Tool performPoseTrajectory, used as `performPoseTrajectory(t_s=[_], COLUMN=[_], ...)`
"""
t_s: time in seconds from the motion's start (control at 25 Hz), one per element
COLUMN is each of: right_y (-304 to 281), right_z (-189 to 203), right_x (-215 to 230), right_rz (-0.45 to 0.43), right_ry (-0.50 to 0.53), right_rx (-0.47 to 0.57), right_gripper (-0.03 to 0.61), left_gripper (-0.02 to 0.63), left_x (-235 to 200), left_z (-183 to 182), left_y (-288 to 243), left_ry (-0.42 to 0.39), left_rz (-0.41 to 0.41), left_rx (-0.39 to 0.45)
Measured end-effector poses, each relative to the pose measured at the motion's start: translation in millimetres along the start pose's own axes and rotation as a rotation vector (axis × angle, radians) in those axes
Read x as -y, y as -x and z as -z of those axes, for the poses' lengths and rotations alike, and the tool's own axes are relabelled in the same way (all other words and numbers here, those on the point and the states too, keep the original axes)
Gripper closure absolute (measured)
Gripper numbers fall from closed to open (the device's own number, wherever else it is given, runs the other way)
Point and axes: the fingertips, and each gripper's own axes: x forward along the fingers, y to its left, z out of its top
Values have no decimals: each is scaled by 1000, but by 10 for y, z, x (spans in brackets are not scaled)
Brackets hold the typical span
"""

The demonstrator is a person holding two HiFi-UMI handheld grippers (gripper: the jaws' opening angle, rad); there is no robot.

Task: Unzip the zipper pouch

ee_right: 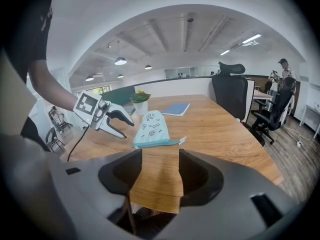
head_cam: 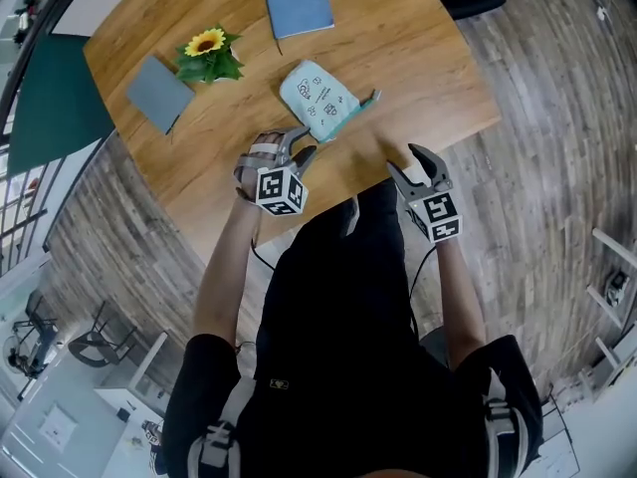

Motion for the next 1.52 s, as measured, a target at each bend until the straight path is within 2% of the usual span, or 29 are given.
performPoseTrajectory(t_s=[0.24,0.48,0.76,0.92,1.0,1.28,1.4,1.52], right_y=[67,112,132,132,121,90,72,72], right_z=[-37,-8,27,39,48,59,86,82], right_x=[-24,-59,-43,-32,-40,-148,-200,-227], right_rz=[-6,-27,-19,-19,-22,-48,-54,-53], right_ry=[-7,-25,-27,-30,-30,-30,-29,-36], right_rx=[5,10,0,0,-2,1,-8,-10], right_gripper=[345,345,345,345,345,345,347,347], left_gripper=[422,436,452,486,530,590,598,603], left_x=[61,155,183,224,254,262,248,235], left_z=[56,132,149,170,188,154,114,72], left_y=[-198,-349,-452,-463,-460,-531,-580,-588], left_ry=[-212,-481,-588,-587,-580,-530,-466,-355], left_rz=[45,74,129,158,165,131,139,148], left_rx=[-33,-60,-65,-60,-59,-45,-36,-24])
